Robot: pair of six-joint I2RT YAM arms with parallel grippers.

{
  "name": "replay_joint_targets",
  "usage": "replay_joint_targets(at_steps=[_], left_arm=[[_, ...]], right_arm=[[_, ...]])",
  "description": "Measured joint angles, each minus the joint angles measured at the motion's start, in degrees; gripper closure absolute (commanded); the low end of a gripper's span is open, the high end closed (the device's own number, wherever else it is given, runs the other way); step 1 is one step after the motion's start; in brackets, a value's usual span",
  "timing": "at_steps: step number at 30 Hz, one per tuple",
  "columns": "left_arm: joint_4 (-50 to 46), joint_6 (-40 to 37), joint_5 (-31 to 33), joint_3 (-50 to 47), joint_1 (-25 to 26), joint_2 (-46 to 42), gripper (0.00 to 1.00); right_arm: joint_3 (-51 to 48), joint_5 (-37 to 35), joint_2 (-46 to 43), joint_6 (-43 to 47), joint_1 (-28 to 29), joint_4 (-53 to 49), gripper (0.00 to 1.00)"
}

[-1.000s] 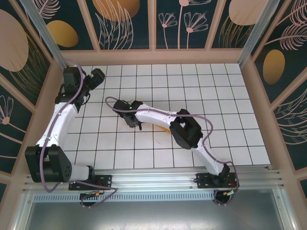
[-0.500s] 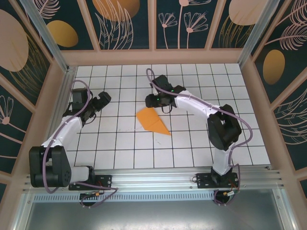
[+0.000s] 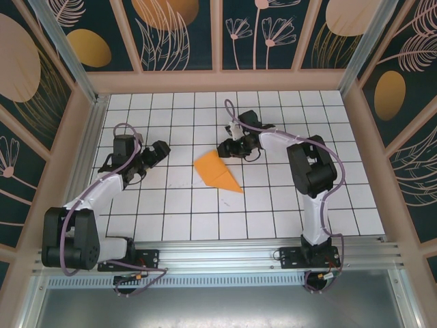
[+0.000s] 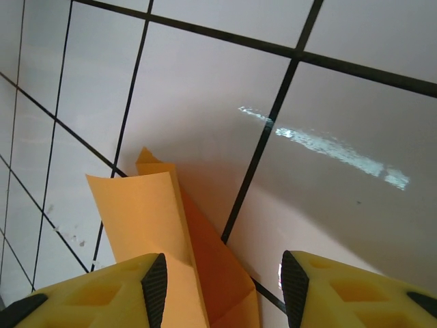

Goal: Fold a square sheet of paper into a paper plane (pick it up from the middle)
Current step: Pick up the paper from the center of the table.

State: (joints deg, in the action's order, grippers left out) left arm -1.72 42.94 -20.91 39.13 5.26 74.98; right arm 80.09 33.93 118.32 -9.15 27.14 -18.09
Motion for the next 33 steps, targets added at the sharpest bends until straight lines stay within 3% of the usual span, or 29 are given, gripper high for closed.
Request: replay_joint_targets(at_steps=[7, 13, 17, 23, 33], left_arm=[[2.01, 1.31, -1.25, -1.31, 1.53, 1.16, 0.01], [3.48, 2.19, -2.54, -1.99, 1.88, 1.57, 0.01], [5.68, 3.08, -3.93, -3.45, 2.40, 1.57, 0.01], [13.51, 7.50, -6.75, -9.44, 5.35, 1.57, 0.02], [34.49, 18.71, -7.50, -15.78, 16.72, 5.40, 0.01]], right_arm=[[0.00, 4.15, 2.14, 1.75, 0.00, 0.35, 0.55], [0.00, 5.95, 2.86, 1.62, -0.04, 0.66, 0.82], [-0.37, 7.56, 2.97, -0.68, -0.42, 3.13, 0.89], [-4.24, 12.11, 2.97, -12.26, -2.99, 12.87, 0.94], [-13.88, 16.22, -0.55, -40.35, -6.56, 34.80, 0.94]])
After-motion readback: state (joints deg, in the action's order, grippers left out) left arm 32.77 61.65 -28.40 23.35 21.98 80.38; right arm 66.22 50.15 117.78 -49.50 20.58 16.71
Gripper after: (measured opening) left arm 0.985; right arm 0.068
